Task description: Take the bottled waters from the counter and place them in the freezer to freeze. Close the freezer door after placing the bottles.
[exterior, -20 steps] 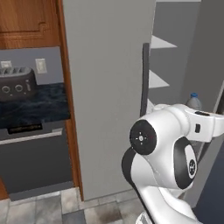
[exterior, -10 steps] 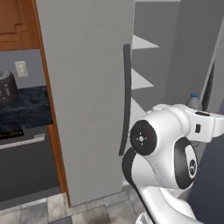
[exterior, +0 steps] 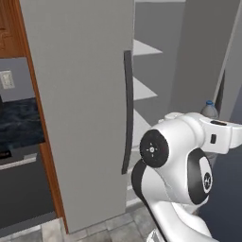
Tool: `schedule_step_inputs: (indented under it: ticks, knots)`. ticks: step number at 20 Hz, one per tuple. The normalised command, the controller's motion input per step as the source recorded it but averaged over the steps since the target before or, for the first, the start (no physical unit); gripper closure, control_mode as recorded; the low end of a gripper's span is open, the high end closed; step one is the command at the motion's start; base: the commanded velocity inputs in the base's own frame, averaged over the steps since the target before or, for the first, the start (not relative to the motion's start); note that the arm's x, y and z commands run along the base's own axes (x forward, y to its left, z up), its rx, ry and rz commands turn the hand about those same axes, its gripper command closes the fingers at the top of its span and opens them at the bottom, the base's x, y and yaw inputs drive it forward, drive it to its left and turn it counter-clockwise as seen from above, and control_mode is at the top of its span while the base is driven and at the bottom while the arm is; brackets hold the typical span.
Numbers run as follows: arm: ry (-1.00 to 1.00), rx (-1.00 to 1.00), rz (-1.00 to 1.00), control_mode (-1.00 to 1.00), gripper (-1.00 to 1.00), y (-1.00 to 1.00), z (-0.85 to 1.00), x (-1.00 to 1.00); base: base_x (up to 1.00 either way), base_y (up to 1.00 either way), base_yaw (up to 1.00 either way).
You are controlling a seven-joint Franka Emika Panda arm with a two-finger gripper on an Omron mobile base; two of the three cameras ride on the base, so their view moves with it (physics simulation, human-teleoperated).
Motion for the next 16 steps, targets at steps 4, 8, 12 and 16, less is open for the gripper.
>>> schedule_step_inputs:
  ticks: [4, 8, 12, 16]
  knots:
    - [0.00, 0.00, 0.00, 1.00, 1.00, 0.00, 0.00, 0.00, 0.55, -0.17, 0.00]
    - [0.00, 0.00, 0.00, 1.00, 1.00, 0.00, 0.00, 0.00, 0.49, -0.24, 0.00]
    - [0.00, 0.00, 0.00, 1.00, 1.00, 0.00, 0.00, 0.00, 0.39, -0.24, 0.00]
    - [0.00, 0.00, 0.00, 1.00, 1.00, 0.00, 0.00, 0.00, 0.34, -0.26, 0.00]
